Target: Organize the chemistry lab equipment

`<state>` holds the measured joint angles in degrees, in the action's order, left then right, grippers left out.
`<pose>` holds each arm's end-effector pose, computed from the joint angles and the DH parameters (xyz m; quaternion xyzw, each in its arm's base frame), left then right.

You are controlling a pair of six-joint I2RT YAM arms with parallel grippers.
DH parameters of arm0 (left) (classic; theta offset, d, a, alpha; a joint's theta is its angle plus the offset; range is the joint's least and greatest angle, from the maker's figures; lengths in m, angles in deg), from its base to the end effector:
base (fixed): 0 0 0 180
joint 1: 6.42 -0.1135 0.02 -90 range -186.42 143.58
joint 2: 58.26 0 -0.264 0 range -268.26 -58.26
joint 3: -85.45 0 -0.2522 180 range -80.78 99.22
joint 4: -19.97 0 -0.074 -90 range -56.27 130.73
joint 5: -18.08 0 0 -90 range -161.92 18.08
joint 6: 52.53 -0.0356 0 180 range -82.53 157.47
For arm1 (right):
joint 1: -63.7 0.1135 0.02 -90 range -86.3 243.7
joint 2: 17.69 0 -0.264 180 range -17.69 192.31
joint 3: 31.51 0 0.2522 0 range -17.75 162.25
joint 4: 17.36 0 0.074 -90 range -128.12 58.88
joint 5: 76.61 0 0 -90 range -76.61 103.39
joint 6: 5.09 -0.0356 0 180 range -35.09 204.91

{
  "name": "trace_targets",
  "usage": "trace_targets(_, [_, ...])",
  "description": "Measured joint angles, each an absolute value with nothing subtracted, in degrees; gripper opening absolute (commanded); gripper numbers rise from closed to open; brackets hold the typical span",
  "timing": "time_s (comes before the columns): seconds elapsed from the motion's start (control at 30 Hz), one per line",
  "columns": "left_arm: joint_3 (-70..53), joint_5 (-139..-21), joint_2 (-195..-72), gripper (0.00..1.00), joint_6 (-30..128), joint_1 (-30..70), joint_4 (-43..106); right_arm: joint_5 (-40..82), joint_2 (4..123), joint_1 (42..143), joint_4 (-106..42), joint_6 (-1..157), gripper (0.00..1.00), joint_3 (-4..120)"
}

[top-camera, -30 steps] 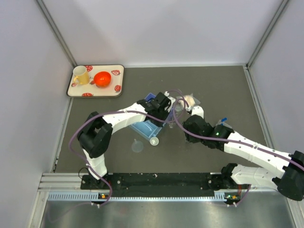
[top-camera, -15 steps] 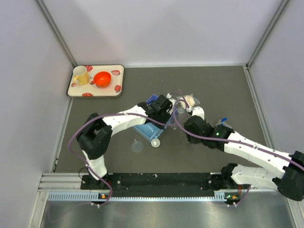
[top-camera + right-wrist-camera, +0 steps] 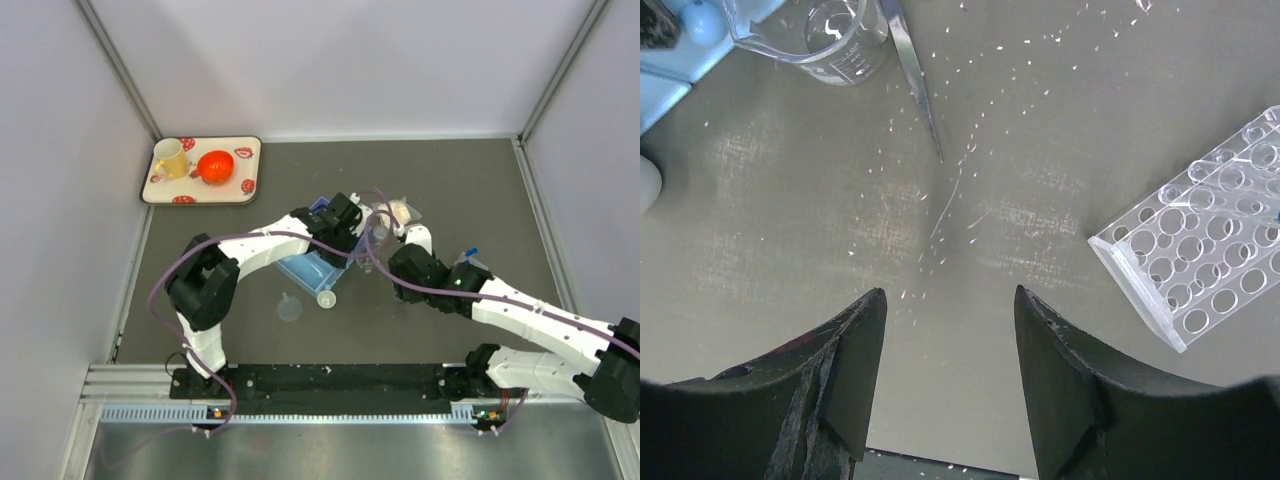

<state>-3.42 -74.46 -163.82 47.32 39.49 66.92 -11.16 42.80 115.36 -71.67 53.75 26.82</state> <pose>0.2685 -0.2794 0.2088 0.3050 0.9195 -0.1345 0.2084 0.1361 0.1483 0.2451 -0.1061 0.9316 0.0338 0.3460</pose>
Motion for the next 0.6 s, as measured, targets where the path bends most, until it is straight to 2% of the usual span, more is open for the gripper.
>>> trace_targets(0.4, [-3.2,-76.5,-164.3,0.0,45.6,30.5,65.4,-11.6,42.8,115.4,-72.0,53.8,0.55,26.8])
trace_targets(0.43, [-3.2,-76.2,-164.3,0.08,45.4,30.4,65.5,-11.6,42.8,115.4,-72.0,53.8,0.55,26.8])
trace_targets(0.5, [-2.9,-75.7,-164.5,0.13,45.2,30.6,65.9,-11.7,42.8,115.4,-72.0,53.8,0.55,26.8])
trace_targets(0.6, [-2.9,-75.6,-164.5,0.29,45.3,30.5,65.9,-11.8,42.8,115.4,-72.0,53.8,0.55,26.8])
